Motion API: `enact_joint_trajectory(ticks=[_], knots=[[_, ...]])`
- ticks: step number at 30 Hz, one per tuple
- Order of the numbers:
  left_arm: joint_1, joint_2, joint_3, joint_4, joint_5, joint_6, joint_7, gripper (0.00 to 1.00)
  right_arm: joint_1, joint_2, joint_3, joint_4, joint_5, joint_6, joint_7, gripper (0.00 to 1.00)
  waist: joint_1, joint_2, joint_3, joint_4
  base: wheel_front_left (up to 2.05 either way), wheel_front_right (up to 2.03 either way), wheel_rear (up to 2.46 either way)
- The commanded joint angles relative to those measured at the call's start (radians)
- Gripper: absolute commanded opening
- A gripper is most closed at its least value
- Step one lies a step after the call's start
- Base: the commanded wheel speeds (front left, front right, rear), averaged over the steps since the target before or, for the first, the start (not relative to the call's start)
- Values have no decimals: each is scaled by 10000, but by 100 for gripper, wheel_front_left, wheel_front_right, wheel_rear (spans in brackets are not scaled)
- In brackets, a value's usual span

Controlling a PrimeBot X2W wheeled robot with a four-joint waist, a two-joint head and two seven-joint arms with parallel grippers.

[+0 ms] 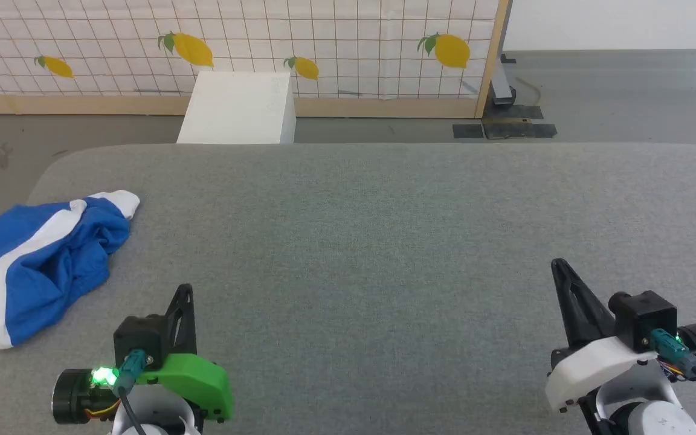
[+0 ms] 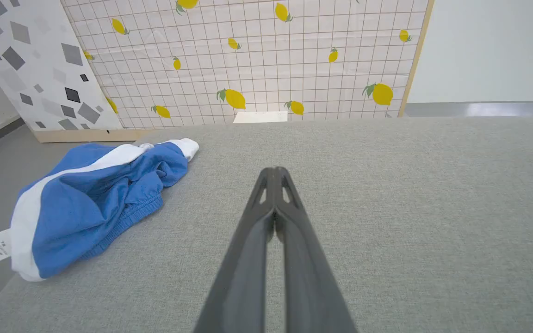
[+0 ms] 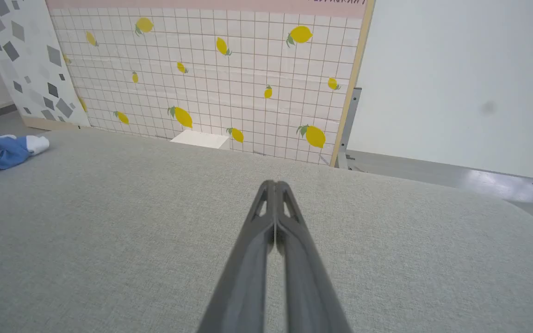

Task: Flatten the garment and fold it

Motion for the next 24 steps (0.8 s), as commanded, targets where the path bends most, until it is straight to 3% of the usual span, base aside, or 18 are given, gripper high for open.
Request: enact_joint_trajectory(ticks=[1,24], knots=[[-148,-32,28,-26,105,-11,14,0,84,9,-12,-55,-64,-15,1,0,0,0,0,0,0,0,0],[-148,-32,28,-26,105,-11,14,0,84,9,-12,-55,-64,-15,1,0,0,0,0,0,0,0,0]])
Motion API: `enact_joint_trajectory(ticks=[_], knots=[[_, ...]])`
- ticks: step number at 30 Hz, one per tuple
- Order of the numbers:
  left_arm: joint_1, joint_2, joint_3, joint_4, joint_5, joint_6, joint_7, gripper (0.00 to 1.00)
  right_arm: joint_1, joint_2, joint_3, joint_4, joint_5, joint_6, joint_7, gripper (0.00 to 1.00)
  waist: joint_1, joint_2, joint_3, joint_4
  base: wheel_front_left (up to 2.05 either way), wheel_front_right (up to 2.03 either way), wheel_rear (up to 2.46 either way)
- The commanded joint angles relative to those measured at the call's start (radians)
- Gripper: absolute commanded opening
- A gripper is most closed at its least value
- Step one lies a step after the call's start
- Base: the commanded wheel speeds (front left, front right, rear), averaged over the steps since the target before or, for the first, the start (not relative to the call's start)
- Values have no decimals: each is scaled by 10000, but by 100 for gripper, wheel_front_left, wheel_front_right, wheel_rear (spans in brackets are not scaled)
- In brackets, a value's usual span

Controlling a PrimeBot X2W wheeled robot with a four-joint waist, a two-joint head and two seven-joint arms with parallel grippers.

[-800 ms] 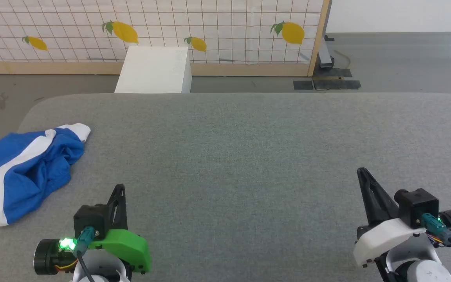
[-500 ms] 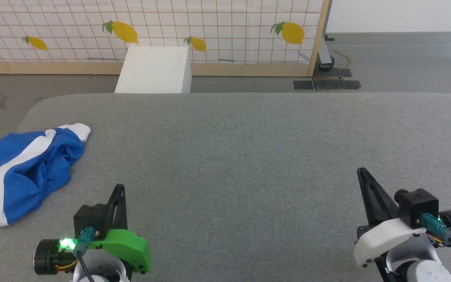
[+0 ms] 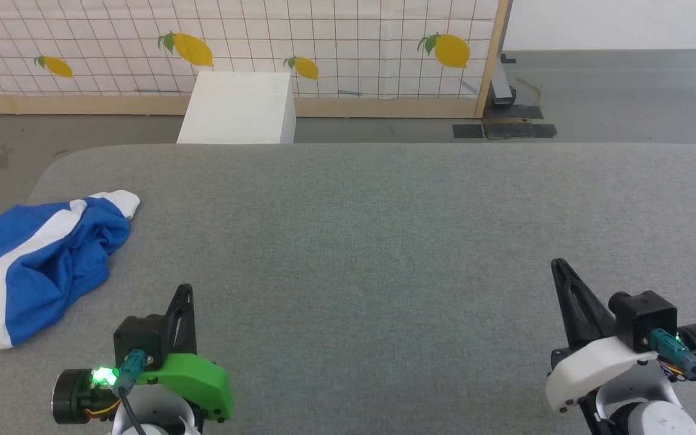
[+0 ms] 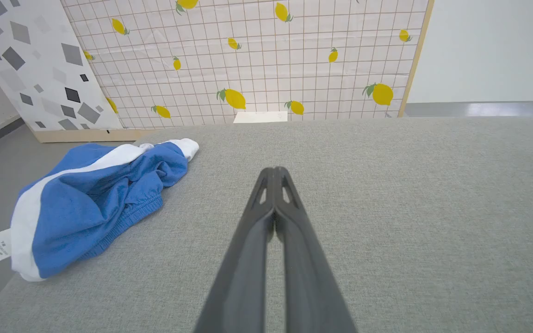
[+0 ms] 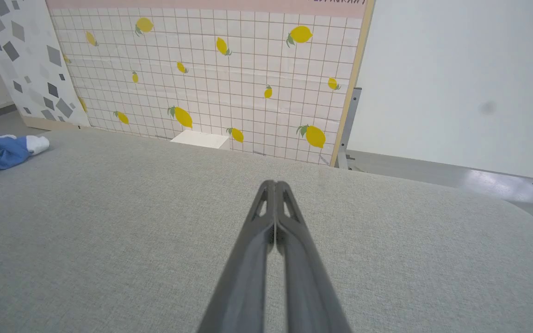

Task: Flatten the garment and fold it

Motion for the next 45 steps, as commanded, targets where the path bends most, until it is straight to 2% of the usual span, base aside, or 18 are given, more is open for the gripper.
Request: enact_joint_trajectory(ticks=[1,5,6,23,45], knots=[[-148,-32,26,-26,105,-11,14,0,84,9,-12,-55,-64,-15,1,0,0,0,0,0,0,0,0],[-148,-32,26,-26,105,-11,14,0,84,9,-12,-55,-64,-15,1,0,0,0,0,0,0,0,0],[0,0,0,0,0,0,0,100,0,0,0,0,0,0,0,100,0,0,0,0,0,0,0],[-141,2,-278,258,-197,157,-279,100,-25,1,-16,66,-40,-2,-129,100,0,0,-11,192,0,0,0],[-262,125,-453,502,-520,465,-733,100,-107,3,194,226,-78,-4,-367,100,0,0,-12,1556,0,0,0]])
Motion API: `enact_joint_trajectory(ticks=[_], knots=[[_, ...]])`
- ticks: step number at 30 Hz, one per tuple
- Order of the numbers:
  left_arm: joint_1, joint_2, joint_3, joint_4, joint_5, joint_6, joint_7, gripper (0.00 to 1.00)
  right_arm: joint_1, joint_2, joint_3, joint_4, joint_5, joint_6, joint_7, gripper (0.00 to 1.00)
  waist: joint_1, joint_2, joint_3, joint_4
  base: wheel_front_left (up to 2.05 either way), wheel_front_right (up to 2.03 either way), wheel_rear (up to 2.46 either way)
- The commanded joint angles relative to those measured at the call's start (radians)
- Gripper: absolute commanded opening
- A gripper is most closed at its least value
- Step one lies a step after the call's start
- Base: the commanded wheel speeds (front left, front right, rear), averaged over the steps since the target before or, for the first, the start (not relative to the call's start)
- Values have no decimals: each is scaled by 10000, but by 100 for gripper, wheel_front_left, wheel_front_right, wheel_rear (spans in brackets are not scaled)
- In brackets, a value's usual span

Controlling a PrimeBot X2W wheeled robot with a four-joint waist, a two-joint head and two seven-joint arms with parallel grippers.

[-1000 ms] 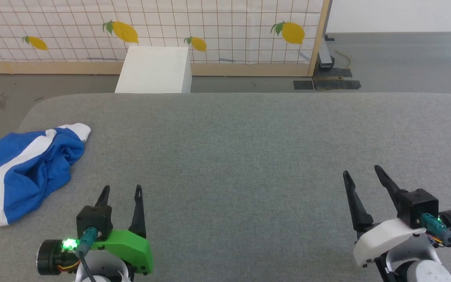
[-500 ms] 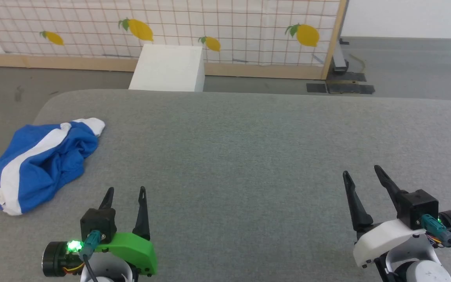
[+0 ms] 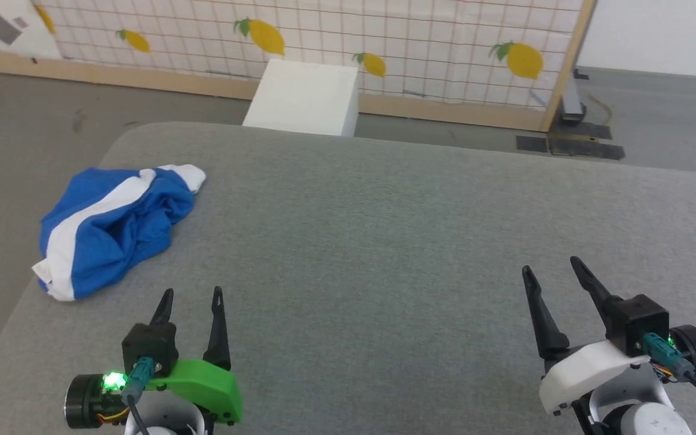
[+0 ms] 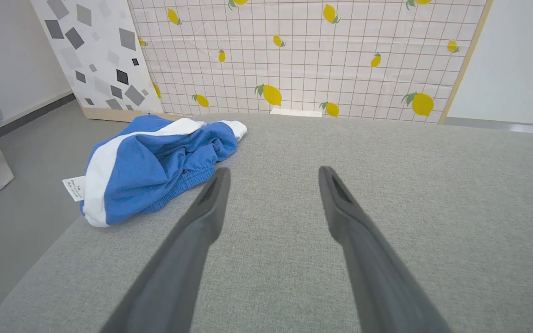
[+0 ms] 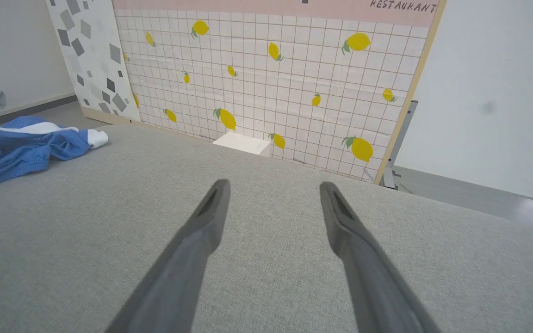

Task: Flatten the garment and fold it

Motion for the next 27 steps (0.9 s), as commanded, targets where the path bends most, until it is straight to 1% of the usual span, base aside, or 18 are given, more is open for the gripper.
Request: enact_joint_trajectory(ticks=[1,12,27], knots=[[-231,56,-31,38,-118,75,-117,100,-107,3,35,50,-84,-4,-104,100,0,0,14,218,0,0,0],[-223,138,-3,85,-228,312,-345,100,-173,3,205,126,-131,-6,-195,100,0,0,36,869,0,0,0],[-131,354,-50,71,-332,481,-654,100,-218,4,415,246,-203,-8,-341,100,-1,0,41,1667,0,0,0]])
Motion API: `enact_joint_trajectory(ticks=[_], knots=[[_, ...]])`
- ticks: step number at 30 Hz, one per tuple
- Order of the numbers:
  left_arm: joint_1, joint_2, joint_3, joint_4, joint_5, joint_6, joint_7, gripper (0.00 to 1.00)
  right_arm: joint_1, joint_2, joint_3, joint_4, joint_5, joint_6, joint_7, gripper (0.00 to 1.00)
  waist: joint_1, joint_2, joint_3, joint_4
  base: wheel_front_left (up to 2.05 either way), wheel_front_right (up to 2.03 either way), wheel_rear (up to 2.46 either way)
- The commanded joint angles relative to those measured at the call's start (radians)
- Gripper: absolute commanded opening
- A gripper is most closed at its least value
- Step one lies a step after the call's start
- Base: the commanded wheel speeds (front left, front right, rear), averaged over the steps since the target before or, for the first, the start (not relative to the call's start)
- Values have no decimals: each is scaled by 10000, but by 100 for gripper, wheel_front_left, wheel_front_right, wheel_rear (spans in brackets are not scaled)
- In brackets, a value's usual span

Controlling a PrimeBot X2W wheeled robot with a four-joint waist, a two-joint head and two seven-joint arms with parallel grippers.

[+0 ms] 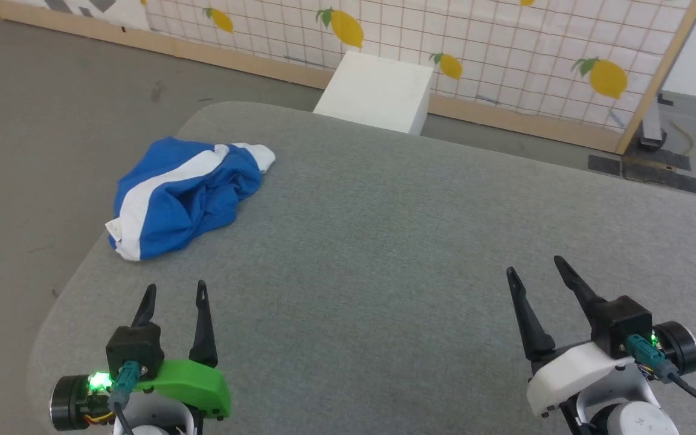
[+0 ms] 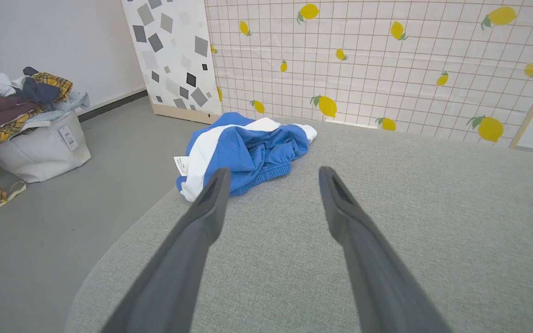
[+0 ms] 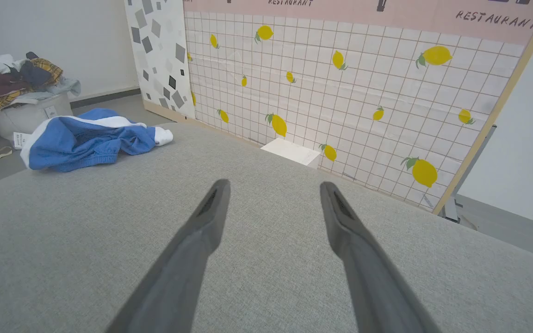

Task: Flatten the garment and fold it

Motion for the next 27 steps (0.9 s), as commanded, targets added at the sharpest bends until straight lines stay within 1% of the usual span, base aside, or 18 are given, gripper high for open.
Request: enact_joint_trajectory(ticks=[1,27], knots=[[-65,70,-26,24,-46,86,-106,100,-113,5,47,37,-115,-8,-91,100,0,0,9,134,0,0,0],[115,286,43,325,-572,534,-638,100,-179,6,259,253,77,-11,-376,100,0,0,45,1351,0,0,0]])
